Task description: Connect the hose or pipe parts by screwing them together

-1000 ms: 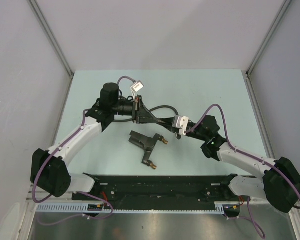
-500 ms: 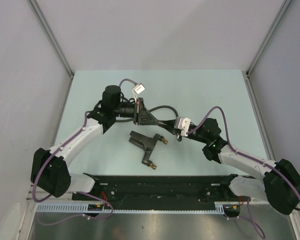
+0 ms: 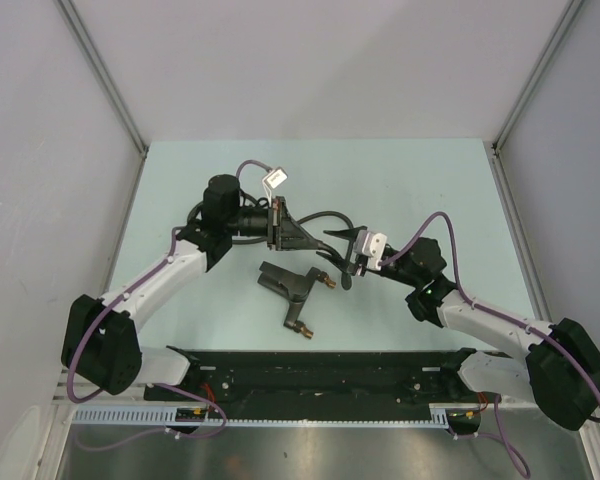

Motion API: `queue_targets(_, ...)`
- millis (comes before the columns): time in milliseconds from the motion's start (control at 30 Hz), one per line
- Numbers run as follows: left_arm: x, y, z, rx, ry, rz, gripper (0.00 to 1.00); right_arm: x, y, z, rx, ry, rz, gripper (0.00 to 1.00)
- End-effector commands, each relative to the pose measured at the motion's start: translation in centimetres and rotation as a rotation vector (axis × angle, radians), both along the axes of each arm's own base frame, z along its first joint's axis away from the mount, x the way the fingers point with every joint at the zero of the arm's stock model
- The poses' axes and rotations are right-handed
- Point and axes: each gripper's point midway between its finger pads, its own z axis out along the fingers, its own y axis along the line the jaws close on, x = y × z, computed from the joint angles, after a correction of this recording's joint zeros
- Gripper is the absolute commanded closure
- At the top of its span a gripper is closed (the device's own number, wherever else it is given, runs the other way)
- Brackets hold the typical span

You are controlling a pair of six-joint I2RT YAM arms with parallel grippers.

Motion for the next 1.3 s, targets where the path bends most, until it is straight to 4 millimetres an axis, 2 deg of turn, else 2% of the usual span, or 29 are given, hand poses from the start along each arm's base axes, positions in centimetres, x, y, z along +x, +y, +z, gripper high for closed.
queue_targets(0,-0.5,-0.3,1.8,-0.048,-0.051,-0.014,1.0,-0.7,0.1,2.0,0.061,-0.049,0.032,0.5)
queue_targets(267,-0.6,-0.5,1.9,-0.054,-0.047,-0.02,1.0,-1.0,0.6,2.2,0.075,-0.051,0.052,0.61)
queue_targets(600,-0.9,-0.5,1.9,-0.062,-0.044,-0.036,1.0,-1.3,0.8,2.3,0.091,-0.047,0.072,0.62)
queue_targets(700,-1.0,-0.5,2.1,-0.065,-0.048,-0.037,1.0,-1.3,0.8,2.6,0.095,-0.052,0.071,0.78)
queue_targets(733,-1.0,-0.5,2.2,-0.067,-0.051,-0.038,1.0,-1.3,0.8,2.5,0.091,-0.051,0.071,0.86)
queue_targets(833,-0.9,-0.4,2.2,-0.068,-0.053,-0.035,1.0,-1.4,0.7,2.4,0.085,-0.046,0.072,0.99)
queue_targets(933,-0.8,-0.4,2.1,-0.066,-0.053,-0.026,1.0,-1.5,0.4,2.4,0.091,-0.045,0.063,1.0)
queue_targets(967,-0.5,-0.4,2.1,-0.064,-0.05,-0.011,0.93,-1.6,0.4,2.2,0.089,-0.041,0.06,1.0)
queue_targets(1000,-0.4,-0.3,2.1,-0.063,-0.047,-0.005,0.8,-1.4,0.1,2.4,0.095,-0.042,0.042,1.0)
queue_targets(1033,-0.2,-0.3,2.1,-0.062,-0.049,0.005,0.64,-1.4,-0.1,2.3,0.092,-0.04,0.032,1.0)
queue_targets(1067,0.6,0.0,2.0,-0.057,-0.051,0.041,0.4,-1.3,-0.3,2.0,0.088,-0.035,0.018,1.0)
queue_targets(1100,1.0,0.3,1.8,-0.052,-0.048,0.064,0.32,-1.1,-0.7,2.3,0.09,-0.042,-0.005,1.0)
queue_targets(1133,1.3,0.7,1.8,-0.044,-0.042,0.095,0.28,-0.9,-0.9,1.5,0.064,-0.016,-0.021,1.0)
queue_targets(1200,3.8,1.9,1.0,0.006,-0.06,0.225,0.23,-0.5,-1.8,1.5,0.048,-0.022,-0.08,1.0)
queue_targets(1267,5.0,3.3,-1.8,0.121,-0.003,0.317,0.22,-0.1,-2.5,0.4,0.012,0.002,-0.118,1.0)
